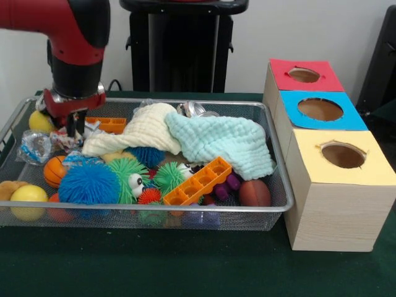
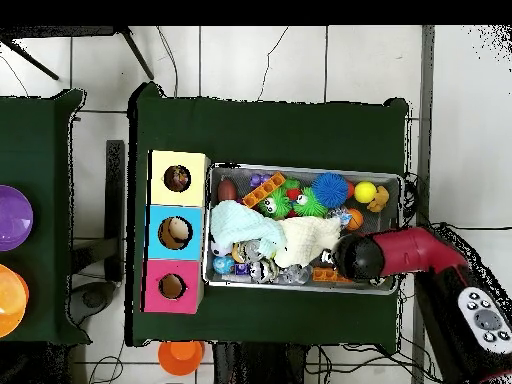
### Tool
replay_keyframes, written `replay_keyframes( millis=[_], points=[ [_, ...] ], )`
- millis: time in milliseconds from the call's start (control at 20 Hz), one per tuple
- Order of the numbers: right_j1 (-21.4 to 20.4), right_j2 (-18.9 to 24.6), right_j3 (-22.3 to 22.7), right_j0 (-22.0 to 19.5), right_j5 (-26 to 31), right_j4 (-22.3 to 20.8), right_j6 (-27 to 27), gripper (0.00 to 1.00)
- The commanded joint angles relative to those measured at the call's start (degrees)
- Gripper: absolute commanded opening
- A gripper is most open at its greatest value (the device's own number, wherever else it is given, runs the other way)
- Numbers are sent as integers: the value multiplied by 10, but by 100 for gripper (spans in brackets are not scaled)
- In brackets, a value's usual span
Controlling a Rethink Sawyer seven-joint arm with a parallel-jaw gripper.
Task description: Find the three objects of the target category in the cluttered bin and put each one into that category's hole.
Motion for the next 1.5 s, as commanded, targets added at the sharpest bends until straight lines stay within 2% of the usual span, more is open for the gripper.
replay_keyframes(
  millis=[50,250,500,850,1050,1300,1500],
  points=[
    [-138,53,131,-45,15,67,-134,0],
    [-180,61,159,-39,17,81,-114,0],
    [-198,74,180,-43,2,97,-96,0],
    [-233,140,250,-92,-105,189,-11,0],
    [-259,175,282,-105,-131,253,23,0],
    [-279,169,292,-77,-150,301,71,0],
    [-282,122,286,-21,-167,312,119,0]
  ],
)
